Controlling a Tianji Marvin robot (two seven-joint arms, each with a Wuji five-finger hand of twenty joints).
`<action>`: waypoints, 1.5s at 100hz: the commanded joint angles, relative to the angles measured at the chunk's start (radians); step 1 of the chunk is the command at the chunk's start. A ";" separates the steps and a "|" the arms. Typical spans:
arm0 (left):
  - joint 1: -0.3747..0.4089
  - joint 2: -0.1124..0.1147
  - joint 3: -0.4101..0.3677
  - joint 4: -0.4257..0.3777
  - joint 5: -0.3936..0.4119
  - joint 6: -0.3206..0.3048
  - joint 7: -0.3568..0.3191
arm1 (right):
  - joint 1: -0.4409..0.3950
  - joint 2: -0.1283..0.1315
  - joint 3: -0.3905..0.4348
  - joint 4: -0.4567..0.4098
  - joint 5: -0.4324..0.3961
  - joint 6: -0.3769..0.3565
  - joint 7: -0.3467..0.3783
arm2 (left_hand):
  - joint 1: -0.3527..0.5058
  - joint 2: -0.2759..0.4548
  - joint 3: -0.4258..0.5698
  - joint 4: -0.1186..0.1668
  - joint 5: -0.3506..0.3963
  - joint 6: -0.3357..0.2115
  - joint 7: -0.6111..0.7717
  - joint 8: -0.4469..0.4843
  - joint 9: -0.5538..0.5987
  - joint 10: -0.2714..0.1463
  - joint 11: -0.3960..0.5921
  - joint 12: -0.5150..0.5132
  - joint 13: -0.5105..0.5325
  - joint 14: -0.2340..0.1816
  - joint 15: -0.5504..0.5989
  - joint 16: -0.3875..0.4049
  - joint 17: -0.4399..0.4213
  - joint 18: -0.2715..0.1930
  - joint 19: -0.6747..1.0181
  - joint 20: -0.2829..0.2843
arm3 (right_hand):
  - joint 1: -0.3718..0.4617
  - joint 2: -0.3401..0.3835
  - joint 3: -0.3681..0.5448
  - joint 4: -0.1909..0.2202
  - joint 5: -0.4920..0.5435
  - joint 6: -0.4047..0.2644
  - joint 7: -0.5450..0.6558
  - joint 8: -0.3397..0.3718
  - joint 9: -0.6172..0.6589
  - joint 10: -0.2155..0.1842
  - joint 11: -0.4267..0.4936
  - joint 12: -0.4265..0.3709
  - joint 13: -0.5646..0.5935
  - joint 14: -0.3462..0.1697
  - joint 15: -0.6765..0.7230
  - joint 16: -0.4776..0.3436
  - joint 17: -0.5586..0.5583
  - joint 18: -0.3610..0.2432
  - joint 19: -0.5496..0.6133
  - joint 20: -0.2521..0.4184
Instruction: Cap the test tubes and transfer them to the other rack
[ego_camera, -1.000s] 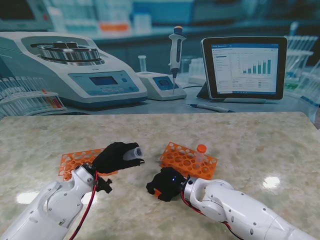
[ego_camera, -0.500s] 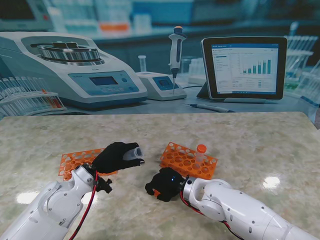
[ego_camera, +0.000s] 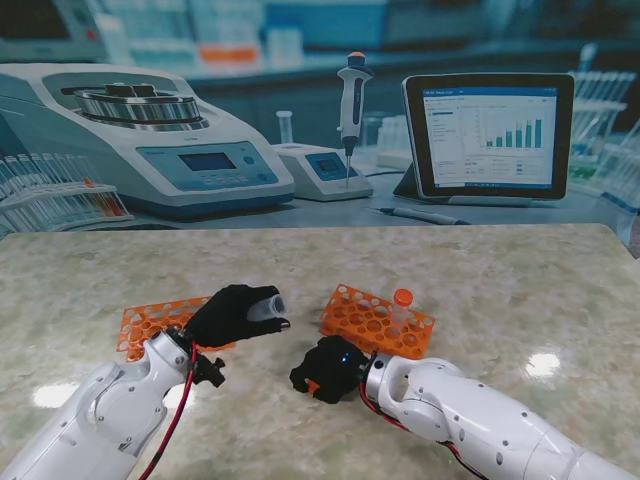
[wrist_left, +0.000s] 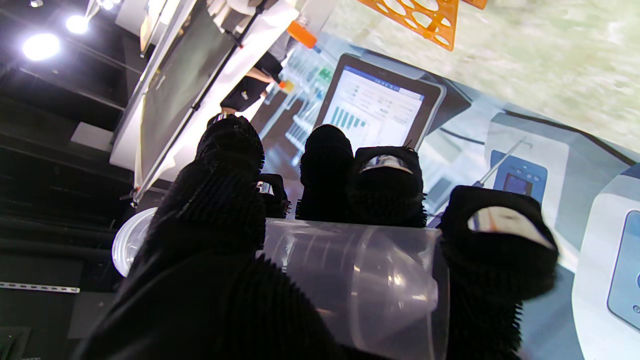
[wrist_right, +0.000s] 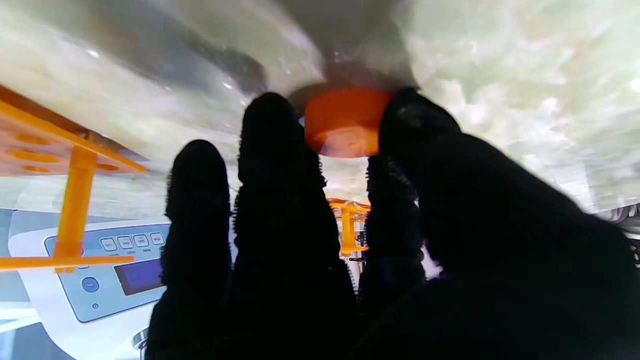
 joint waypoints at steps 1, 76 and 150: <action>0.002 0.002 0.000 -0.006 -0.001 0.003 -0.004 | -0.014 0.002 -0.015 0.024 -0.001 -0.005 0.020 | 0.007 0.042 0.009 -0.011 0.014 -0.054 0.072 0.044 0.004 -0.031 -0.005 -0.010 0.012 -0.016 -0.009 -0.012 0.018 -0.029 0.088 -0.022 | 0.162 0.055 0.161 0.042 0.068 -0.027 -0.029 -0.005 0.095 -0.147 0.045 -0.011 0.032 -0.037 0.024 -0.005 0.010 -0.015 0.008 -0.010; 0.004 0.001 -0.004 -0.004 0.001 0.002 -0.001 | -0.025 -0.002 0.022 0.002 0.020 -0.018 0.051 | 0.007 0.042 0.010 -0.011 0.014 -0.054 0.072 0.044 0.004 -0.032 -0.005 -0.010 0.012 -0.016 -0.009 -0.012 0.018 -0.029 0.088 -0.022 | 0.168 0.065 0.197 0.060 0.111 -0.020 -0.070 0.039 0.117 -0.152 0.068 -0.007 0.056 -0.041 0.034 -0.006 0.032 -0.010 0.018 -0.012; 0.004 0.001 -0.007 0.000 0.000 -0.003 0.002 | -0.036 -0.006 0.051 -0.021 0.013 -0.016 0.036 | 0.006 0.042 0.011 -0.011 0.014 -0.055 0.072 0.044 0.004 -0.032 -0.005 -0.010 0.012 -0.016 -0.009 -0.012 0.017 -0.029 0.087 -0.023 | 0.176 0.026 0.220 0.053 0.131 -0.027 -0.092 0.072 0.125 -0.155 0.075 -0.009 0.056 -0.040 0.045 -0.017 0.037 -0.015 0.014 -0.015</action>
